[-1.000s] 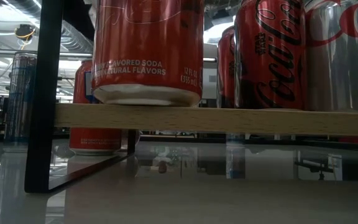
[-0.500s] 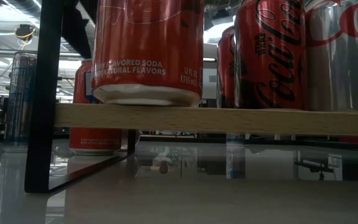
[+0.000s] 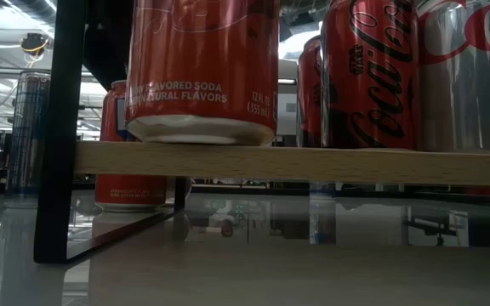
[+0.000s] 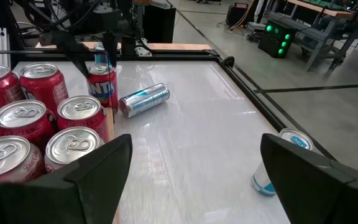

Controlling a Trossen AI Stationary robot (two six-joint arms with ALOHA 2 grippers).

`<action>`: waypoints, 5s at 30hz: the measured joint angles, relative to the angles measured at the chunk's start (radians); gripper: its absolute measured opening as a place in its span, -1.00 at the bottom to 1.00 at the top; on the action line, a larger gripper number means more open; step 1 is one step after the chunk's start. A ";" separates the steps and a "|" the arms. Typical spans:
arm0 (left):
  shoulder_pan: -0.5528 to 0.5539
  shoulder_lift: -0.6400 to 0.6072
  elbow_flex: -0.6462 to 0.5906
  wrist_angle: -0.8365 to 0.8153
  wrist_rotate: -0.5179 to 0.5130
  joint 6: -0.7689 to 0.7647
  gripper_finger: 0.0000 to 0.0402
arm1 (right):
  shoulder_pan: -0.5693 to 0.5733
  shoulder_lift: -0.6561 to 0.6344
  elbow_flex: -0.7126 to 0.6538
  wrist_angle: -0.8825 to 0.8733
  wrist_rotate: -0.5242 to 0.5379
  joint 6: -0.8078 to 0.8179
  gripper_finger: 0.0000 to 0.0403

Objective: Place canned beverage on shelf
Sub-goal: Put the orange soda can on the shelf

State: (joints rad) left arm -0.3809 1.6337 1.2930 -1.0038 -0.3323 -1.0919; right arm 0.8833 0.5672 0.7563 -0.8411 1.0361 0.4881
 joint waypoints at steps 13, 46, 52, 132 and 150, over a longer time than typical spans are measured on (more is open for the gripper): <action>0.001 0.016 -0.004 0.012 -0.048 0.005 0.72 | 0.000 0.000 0.000 0.001 0.001 0.000 0.72; 0.034 -0.028 -0.053 -0.050 -0.008 0.216 0.30 | 0.000 0.000 0.000 0.000 0.002 0.000 0.72; 0.034 -0.030 -0.052 -0.049 0.022 0.275 0.30 | 0.000 0.000 0.000 0.001 0.002 0.000 0.72; -0.360 -0.023 -0.067 0.207 0.066 0.196 0.78 | 0.000 0.000 0.000 0.001 -0.133 0.003 0.72; -0.357 -0.023 -0.065 0.212 0.059 0.051 0.77 | 0.000 0.000 0.000 0.001 -0.133 0.004 0.72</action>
State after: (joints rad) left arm -0.7380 1.6108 1.2278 -0.7918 -0.2729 -1.0405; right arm 0.8833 0.5674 0.7560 -0.8402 0.9031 0.4918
